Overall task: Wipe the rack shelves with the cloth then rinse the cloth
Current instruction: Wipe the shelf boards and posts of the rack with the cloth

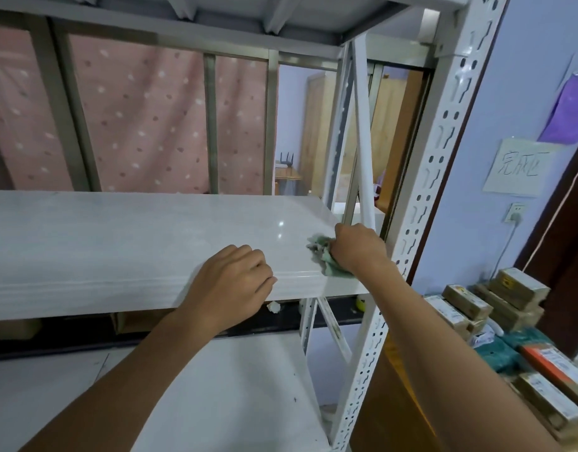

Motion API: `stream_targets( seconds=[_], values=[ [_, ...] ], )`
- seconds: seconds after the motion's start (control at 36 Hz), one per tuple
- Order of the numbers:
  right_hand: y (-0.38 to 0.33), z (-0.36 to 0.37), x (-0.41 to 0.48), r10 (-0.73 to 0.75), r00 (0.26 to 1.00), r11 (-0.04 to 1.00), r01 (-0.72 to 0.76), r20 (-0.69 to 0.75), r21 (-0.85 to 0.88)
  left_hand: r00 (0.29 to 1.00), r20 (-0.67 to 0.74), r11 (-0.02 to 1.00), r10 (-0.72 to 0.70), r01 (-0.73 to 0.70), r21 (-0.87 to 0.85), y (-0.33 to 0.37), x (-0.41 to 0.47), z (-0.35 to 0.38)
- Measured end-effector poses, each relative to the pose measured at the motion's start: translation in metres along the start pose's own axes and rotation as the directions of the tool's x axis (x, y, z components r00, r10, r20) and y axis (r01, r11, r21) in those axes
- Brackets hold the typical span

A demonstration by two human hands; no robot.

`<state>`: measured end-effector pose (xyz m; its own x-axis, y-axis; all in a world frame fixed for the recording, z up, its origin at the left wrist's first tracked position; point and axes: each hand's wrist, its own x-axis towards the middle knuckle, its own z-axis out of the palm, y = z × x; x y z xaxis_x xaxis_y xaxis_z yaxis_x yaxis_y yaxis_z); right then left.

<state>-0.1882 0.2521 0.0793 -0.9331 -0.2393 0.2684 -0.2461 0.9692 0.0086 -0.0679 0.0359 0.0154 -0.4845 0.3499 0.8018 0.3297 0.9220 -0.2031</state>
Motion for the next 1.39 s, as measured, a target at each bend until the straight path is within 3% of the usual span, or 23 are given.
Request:
stream_targets(
  seconds=[0.19, 0.42, 0.56, 0.64, 0.75, 0.89, 1.03, 1.17, 1.28, 1.39],
  values=[
    [-0.047, 0.01, 0.008, 0.027, 0.997, 1.0, -0.027, -0.072, 0.007, 0.993, -0.113, 0.988, -0.039, 0.055, 0.142, -0.049, -0.043, -0.031],
    [-0.169, 0.008, -0.007, -0.267, 0.955, 0.962, 0.272, -0.129, 0.026, 0.99, -0.13, 0.993, -0.052, 0.065, 0.101, -0.084, -0.086, -0.058],
    [-0.226, 0.008, -0.019, -0.441, 0.885, 0.866, 0.463, -0.15, 0.188, 0.98, -0.199, 0.995, -0.009, 0.028, 0.092, -0.081, -0.072, -0.058],
    [-0.21, 0.004, -0.015, -0.462, 0.882, 0.836, 0.469, -0.098, 0.285, 0.963, -0.259, 0.995, 0.069, -0.049, 0.084, -0.071, -0.053, -0.052],
    [-0.169, 0.007, -0.002, -0.398, 0.914, 0.884, 0.406, -0.08, 0.234, 0.949, -0.286, 0.991, 0.134, -0.126, 0.047, -0.052, -0.03, -0.036],
    [-0.101, 0.02, 0.029, -0.169, 0.978, 0.978, 0.182, -0.118, 0.106, 0.971, -0.216, 0.994, 0.103, -0.108, -0.013, -0.037, -0.009, -0.011],
    [-0.052, 0.027, 0.072, 0.052, 0.998, 0.998, -0.051, -0.038, 0.026, 0.987, -0.152, 0.998, 0.047, -0.054, -0.041, -0.031, 0.002, 0.006],
    [-0.036, 0.036, 0.122, 0.122, 0.992, 0.991, -0.122, 0.018, 0.052, 0.994, -0.1, 0.999, -0.038, 0.034, -0.041, -0.04, 0.003, 0.005],
    [-0.043, 0.046, 0.157, 0.054, 0.999, 0.998, -0.054, -0.007, 0.042, 0.998, -0.03, 0.997, -0.047, 0.045, -0.068, -0.057, -0.002, 0.002],
    [-0.088, 0.048, 0.168, -0.279, 0.959, 0.96, 0.277, -0.056, -0.032, 0.996, 0.074, 0.985, -0.057, 0.069, -0.156, -0.066, 0.0, -0.001]
  ],
)
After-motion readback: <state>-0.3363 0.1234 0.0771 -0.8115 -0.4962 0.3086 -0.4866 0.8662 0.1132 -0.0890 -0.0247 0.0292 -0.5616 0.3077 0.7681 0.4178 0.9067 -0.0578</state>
